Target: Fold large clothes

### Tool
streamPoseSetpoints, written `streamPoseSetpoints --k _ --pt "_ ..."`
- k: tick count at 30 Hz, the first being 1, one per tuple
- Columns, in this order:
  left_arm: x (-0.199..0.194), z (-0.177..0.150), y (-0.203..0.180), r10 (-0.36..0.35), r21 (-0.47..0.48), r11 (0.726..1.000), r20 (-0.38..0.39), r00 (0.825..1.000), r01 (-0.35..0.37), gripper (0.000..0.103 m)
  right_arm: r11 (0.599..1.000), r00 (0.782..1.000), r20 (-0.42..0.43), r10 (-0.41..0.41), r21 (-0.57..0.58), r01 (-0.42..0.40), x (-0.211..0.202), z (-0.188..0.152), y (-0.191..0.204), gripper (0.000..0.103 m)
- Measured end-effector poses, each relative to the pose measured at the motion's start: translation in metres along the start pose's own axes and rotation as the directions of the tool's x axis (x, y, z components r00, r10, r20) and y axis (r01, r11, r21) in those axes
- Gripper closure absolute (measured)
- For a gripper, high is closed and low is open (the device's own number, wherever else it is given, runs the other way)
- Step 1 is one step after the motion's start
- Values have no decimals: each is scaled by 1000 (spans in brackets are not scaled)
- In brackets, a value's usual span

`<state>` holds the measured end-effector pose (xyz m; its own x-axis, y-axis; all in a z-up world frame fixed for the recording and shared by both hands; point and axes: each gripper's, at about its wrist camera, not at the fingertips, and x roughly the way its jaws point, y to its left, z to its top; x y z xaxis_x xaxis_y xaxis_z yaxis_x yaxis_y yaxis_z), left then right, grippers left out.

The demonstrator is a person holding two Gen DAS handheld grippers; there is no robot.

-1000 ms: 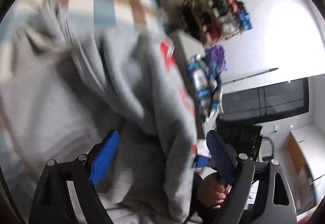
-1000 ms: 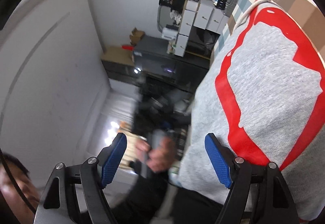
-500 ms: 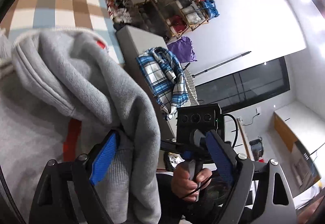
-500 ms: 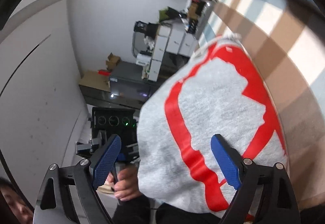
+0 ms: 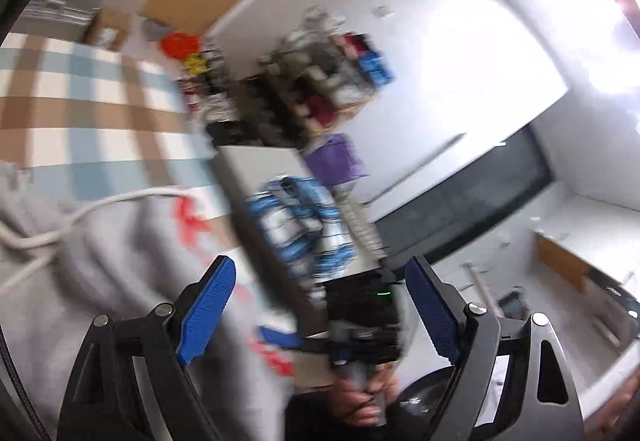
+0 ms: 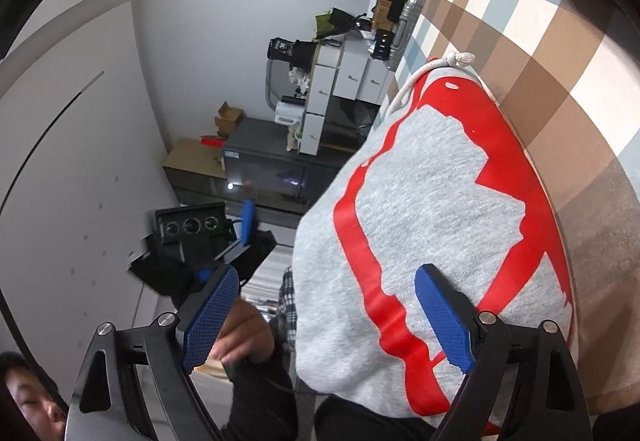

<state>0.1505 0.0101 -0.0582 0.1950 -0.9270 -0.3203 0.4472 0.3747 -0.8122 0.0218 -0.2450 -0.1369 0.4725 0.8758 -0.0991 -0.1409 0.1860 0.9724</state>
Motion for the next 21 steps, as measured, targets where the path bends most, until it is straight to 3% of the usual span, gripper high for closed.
streamPoseSetpoints --k 4,8,10,12,15,21 --pt "19 -5 31 17 -89 996 -106 994 -27 19 1000 1000 0 4 6 -4 0 1 0 12" --pt "38 0 33 -2 -64 998 -94 996 -4 19 1000 1000 5 8 6 -8 0 1 0 12" --pt "47 6 41 37 -74 996 -89 995 -44 19 1000 1000 6 13 5 -13 -2 1 -1 12" --pt "53 8 67 78 -159 982 -136 988 -100 19 1000 1000 5 20 9 -20 -3 1 -2 12" --pt "53 -3 95 128 -245 954 -194 973 -174 20 999 1000 1 29 15 -29 -4 1 -3 12" --pt "12 -19 95 172 -242 948 -155 973 -206 20 1000 1000 -13 14 -6 -14 0 1 1 11"
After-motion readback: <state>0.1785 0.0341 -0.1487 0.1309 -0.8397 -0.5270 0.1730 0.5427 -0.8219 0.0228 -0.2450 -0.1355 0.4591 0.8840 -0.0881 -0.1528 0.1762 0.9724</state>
